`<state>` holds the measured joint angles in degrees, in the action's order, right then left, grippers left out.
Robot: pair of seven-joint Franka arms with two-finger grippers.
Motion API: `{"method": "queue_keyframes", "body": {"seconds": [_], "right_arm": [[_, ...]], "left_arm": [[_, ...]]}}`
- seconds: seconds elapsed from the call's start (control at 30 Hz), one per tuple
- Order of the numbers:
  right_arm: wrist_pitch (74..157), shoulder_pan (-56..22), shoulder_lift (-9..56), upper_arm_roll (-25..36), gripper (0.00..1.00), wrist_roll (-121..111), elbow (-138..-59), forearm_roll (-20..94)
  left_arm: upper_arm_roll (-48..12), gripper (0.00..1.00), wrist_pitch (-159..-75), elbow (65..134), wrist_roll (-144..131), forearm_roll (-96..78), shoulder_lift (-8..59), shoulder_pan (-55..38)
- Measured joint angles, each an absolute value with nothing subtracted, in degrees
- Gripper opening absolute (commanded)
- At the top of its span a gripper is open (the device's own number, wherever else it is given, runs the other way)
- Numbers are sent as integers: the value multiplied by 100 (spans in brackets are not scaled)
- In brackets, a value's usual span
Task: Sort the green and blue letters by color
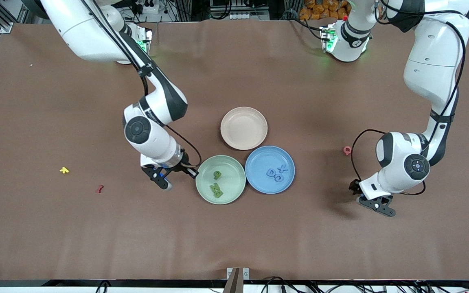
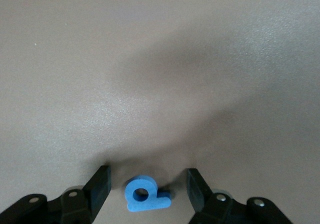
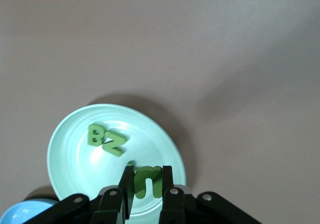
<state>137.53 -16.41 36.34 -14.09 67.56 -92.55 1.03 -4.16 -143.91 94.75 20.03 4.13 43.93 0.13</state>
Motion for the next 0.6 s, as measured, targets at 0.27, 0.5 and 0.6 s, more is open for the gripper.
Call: {"method": "queue_keyframes", "body": {"seconds": [0.27, 0.5, 0.6], "right_arm": [[13754, -1894, 4055, -1399, 0, 7280, -8781, 96], [13762, -2034, 4349, -1376, 0, 7525, -8493, 90], [13767, -2044, 4415, -1371, 4, 7554, -8443, 89]], "left_arm": [[-417, 69, -14450, 9518, 2003, 409, 4377, 15], [-419, 70, -14652, 9686, 2003, 394, 4313, 34], [-419, 70, -14719, 9741, 2003, 377, 4289, 41]]}}
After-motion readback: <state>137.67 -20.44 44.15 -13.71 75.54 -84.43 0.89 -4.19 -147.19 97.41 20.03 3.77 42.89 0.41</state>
